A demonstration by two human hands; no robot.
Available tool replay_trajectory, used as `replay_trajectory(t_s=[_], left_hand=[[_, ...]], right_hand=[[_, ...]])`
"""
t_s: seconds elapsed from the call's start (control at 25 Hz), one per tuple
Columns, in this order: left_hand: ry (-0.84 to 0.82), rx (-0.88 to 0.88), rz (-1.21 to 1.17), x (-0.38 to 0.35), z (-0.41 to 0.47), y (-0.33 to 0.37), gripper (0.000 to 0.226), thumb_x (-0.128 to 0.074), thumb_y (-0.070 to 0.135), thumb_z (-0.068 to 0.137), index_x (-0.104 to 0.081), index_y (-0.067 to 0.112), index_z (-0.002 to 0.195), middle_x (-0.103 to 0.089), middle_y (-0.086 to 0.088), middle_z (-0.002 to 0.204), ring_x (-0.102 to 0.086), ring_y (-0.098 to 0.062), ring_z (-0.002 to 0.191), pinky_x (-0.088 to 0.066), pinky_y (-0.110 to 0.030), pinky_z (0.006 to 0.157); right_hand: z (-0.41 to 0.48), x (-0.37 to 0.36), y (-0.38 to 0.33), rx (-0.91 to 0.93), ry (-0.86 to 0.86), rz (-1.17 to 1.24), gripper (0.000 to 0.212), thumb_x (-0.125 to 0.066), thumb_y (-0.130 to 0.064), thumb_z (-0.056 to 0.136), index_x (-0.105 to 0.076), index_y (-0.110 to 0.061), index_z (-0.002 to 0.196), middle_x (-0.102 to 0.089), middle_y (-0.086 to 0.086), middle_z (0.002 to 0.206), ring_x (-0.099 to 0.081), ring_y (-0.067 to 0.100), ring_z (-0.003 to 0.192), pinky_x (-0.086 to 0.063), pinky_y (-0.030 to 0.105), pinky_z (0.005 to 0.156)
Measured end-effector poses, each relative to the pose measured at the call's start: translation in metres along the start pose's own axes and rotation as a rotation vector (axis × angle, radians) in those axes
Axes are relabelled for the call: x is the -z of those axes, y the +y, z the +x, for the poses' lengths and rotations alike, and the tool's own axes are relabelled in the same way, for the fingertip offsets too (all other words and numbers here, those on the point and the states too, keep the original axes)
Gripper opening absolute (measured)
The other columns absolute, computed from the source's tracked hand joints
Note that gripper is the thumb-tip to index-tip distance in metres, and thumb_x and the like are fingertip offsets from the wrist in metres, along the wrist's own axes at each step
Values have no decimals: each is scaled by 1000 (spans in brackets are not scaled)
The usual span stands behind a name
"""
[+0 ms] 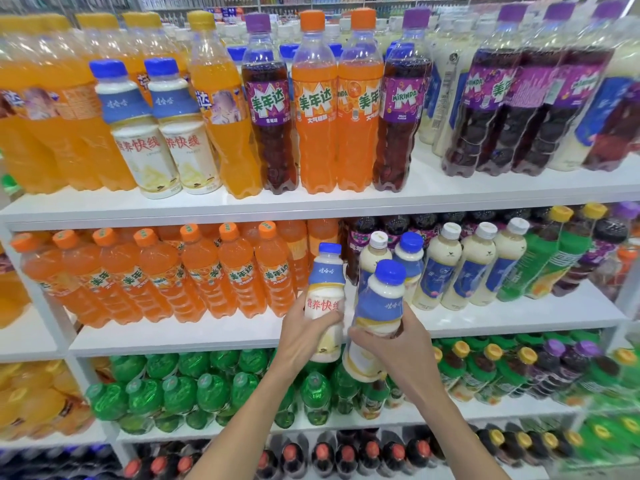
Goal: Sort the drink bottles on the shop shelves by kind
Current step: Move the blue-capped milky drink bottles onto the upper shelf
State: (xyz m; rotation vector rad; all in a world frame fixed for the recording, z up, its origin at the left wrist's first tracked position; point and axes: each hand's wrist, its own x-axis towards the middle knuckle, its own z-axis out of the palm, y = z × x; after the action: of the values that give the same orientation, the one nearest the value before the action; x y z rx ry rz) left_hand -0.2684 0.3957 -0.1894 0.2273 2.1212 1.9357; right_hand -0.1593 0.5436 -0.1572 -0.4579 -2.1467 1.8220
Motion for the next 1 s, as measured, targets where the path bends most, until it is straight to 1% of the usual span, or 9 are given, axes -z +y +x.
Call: replay_trajectory(t_s=[0.04, 0.12, 0.24, 0.4, 0.52, 0.6, 0.68, 0.84, 1.0], left_hand=[[-23, 1, -21, 3, -8, 4, 33, -76, 23, 74, -68, 23, 106, -74, 3, 85, -68, -11, 78, -53, -28, 73], [-59, -2, -63, 9, -23, 14, 33, -76, 21, 77, -67, 19, 109, -74, -1, 88, -69, -15, 81, -55, -32, 75], [-80, -11, -129, 17, -41, 31, 26, -76, 13, 83, -66, 16, 108, -72, 6, 80, -69, -11, 74, -55, -26, 66], [-149, -28, -201, 19, -60, 58, 38, -72, 23, 75, -66, 14, 110, -74, 4, 80, -72, -14, 73, -55, -25, 60], [-211, -39, -220, 12, -70, 76, 37, -72, 25, 74, -67, 15, 110, -76, 7, 81, -73, -11, 72, -54, -22, 58], [-250, -56, -213, 4, -72, 85, 40, -73, 27, 73, -67, 15, 111, -77, 7, 81, -73, -10, 72, -53, -21, 58], [-272, -65, -205, -8, -73, 93, 43, -73, 27, 72, -67, 13, 112, -77, 6, 83, -73, -10, 73, -53, -21, 59], [-300, -86, -189, -41, -77, 105, 40, -73, 28, 72, -67, 11, 107, -74, 2, 81, -70, -13, 70, -54, -24, 58], [-307, -89, -175, -90, -75, 120, 41, -74, 29, 70, -69, 10, 106, -74, 1, 79, -71, -14, 69, -53, -27, 58]], right_hand=[[-2, -2, -2, 0, 8, 3, 46, -89, -19, 77, -67, -29, 115, -77, -12, 98, -73, 7, 89, -57, 27, 76], [-7, -6, -7, 3, 33, 10, 41, -89, -18, 76, -67, -28, 110, -77, -11, 93, -73, 7, 85, -56, 25, 72], [-19, -11, -15, 8, 63, 3, 37, -88, -19, 76, -66, -25, 106, -76, -7, 89, -72, 11, 82, -57, 30, 72], [-33, -6, -27, 11, 107, 10, 42, -86, -24, 75, -62, -28, 108, -74, -6, 89, -71, 15, 82, -58, 38, 73], [-43, 6, -36, 15, 159, 11, 42, -87, -24, 77, -60, -32, 109, -73, -8, 88, -71, 13, 79, -56, 37, 71], [-48, 18, -40, 14, 192, 11, 43, -88, -26, 77, -60, -33, 110, -74, -9, 90, -71, 12, 81, -56, 35, 71], [-52, 34, -43, 13, 214, 18, 44, -88, -30, 77, -61, -34, 111, -75, -10, 92, -72, 11, 83, -58, 38, 74], [-54, 72, -50, 28, 261, 30, 44, -88, -30, 78, -61, -34, 113, -75, -12, 96, -73, 12, 84, -60, 43, 78], [-50, 121, -58, 46, 272, 53, 52, -88, -43, 68, -62, -33, 111, -76, -9, 98, -74, 15, 87, -60, 49, 82]])
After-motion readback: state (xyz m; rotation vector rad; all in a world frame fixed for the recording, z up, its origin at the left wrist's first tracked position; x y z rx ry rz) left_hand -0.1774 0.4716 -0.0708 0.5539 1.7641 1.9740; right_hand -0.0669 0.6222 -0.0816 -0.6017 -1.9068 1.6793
